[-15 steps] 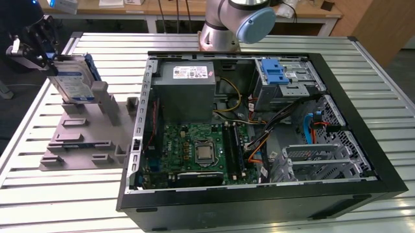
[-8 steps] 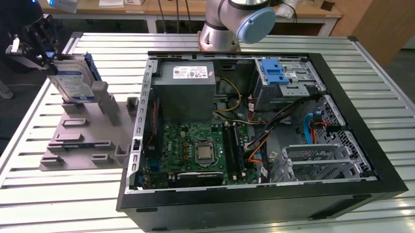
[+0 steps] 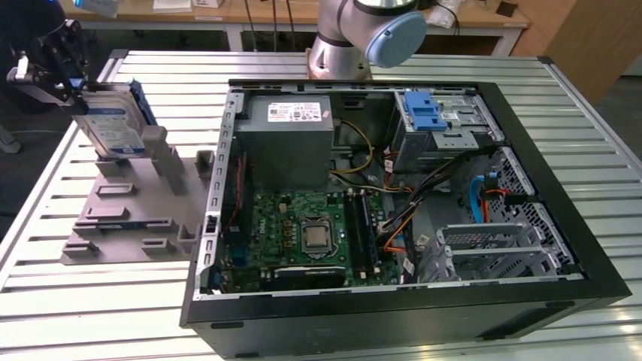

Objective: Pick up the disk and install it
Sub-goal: 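Pick up the disk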

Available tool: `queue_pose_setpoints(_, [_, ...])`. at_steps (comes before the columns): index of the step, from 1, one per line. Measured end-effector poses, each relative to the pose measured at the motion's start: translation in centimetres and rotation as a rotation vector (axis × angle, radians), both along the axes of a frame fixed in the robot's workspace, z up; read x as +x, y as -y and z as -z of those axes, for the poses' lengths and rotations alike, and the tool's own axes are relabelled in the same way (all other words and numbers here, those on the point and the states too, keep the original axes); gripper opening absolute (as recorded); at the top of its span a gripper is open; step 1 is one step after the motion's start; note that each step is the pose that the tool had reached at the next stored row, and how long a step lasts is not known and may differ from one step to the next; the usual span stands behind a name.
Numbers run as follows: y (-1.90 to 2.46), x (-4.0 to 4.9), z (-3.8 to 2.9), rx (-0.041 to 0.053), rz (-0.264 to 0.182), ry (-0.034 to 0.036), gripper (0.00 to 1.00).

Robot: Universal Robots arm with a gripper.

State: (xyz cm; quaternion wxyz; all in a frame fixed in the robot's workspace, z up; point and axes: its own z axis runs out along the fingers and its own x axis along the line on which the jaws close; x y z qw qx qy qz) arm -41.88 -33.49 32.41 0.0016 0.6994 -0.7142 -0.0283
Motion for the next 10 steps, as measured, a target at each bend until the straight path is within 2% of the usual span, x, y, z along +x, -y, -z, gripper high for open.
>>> queue_pose_setpoints(10, [0.00,0.00,-0.34,0.0001,0.000,0.0001,0.36])
